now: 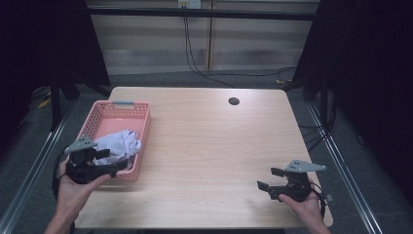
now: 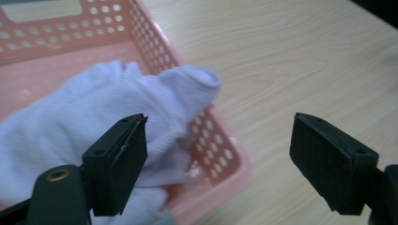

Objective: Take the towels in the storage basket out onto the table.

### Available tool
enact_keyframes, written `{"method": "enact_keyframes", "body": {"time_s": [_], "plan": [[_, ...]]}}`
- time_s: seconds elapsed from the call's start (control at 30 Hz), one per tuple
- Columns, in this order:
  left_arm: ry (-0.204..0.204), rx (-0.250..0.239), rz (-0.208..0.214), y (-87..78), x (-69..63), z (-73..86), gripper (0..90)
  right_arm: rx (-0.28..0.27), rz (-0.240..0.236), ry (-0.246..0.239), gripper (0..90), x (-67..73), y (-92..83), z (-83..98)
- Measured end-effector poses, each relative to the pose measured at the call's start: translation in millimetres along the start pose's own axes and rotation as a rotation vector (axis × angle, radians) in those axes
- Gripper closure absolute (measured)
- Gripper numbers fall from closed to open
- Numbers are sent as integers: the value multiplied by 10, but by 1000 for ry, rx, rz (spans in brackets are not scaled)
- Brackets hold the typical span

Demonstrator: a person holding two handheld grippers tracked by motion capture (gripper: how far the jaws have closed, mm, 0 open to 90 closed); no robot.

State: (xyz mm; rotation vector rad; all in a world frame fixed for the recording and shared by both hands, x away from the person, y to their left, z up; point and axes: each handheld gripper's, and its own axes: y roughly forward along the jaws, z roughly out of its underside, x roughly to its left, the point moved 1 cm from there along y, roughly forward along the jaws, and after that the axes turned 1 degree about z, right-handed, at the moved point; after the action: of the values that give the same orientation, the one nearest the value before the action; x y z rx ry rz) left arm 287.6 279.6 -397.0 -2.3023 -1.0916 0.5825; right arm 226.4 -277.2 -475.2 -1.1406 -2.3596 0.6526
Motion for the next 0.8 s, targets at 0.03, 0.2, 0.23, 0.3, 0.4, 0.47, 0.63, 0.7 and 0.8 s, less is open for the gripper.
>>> {"method": "enact_keyframes", "body": {"time_s": [0.03, 0.2, 0.23, 0.3, 0.4, 0.47, 0.63, 0.7, 0.8], "plan": [[8, 16, -8, -2, 46, -34, 180, 0, 0, 0, 191, 0, 0, 0], [-7, 58, -29, 15, 252, -175, 161, 3, 3, -5, 191, 4, 13, -6], [-28, 84, -49, 64, 337, -199, 160, 6, 0, -4, 191, 5, 20, -5], [-32, 92, -57, 98, 376, -202, 164, 7, 0, -7, 191, 6, 23, -6], [-19, 149, -68, 194, 492, -213, 164, 12, -3, -7, 193, 10, 29, -4], [-2, 180, -66, 247, 561, -241, 162, 14, -2, -5, 193, 9, 32, -3], [-22, 196, -56, 388, 657, -294, 162, 21, -8, -6, 194, 5, 48, -3], [-26, 215, -71, 436, 676, -284, 159, 22, -11, -6, 194, 4, 51, -2], [-37, 296, -101, 603, 749, -228, 154, 24, -16, -10, 197, 7, 48, 1]]}}
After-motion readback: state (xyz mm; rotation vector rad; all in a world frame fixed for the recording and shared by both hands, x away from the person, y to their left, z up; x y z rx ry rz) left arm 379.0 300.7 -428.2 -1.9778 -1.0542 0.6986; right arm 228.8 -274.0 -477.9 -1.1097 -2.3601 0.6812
